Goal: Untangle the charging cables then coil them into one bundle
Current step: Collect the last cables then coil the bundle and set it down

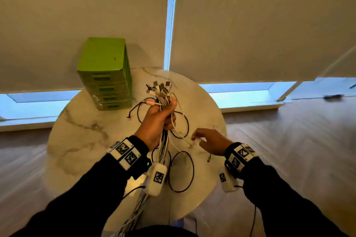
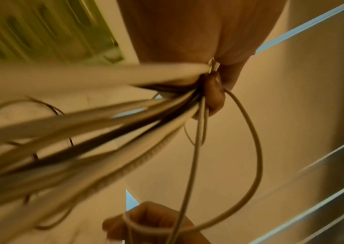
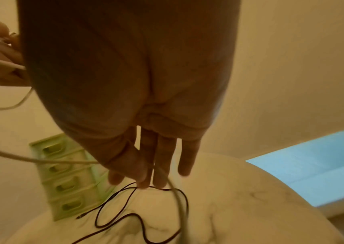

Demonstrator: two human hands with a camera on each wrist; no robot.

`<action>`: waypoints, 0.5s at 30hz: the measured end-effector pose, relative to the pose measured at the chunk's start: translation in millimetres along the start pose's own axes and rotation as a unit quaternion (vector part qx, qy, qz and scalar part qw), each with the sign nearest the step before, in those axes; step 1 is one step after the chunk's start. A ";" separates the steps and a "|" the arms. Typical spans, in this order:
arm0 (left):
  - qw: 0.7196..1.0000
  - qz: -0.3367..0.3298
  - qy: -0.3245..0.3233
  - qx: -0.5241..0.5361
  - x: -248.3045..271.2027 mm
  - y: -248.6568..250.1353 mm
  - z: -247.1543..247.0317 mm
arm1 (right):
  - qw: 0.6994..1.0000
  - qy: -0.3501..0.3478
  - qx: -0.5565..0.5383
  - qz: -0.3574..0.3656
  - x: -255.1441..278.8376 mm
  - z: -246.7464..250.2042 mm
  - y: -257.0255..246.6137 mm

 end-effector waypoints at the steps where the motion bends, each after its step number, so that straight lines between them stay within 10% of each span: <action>1: 1.000 0.005 -0.017 -0.012 -2.9 -5.7 -13.1 | 1.000 0.023 0.004 -0.006 12.5 2.7 2.2; 15: 0.978 0.019 -0.145 -0.151 -26.4 -71.8 -149.6 | 0.921 0.317 -0.188 -0.127 144.1 36.3 -26.4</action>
Point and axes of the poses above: each hand's wrist, its own x-axis away from the middle knuckle, its own z-axis out of the back of the hand, y = z × x, the point moved 5 cm from there along -x, towards the middle knuckle, and after that the axes turned 11 degrees about z, right-handed, at the moved point
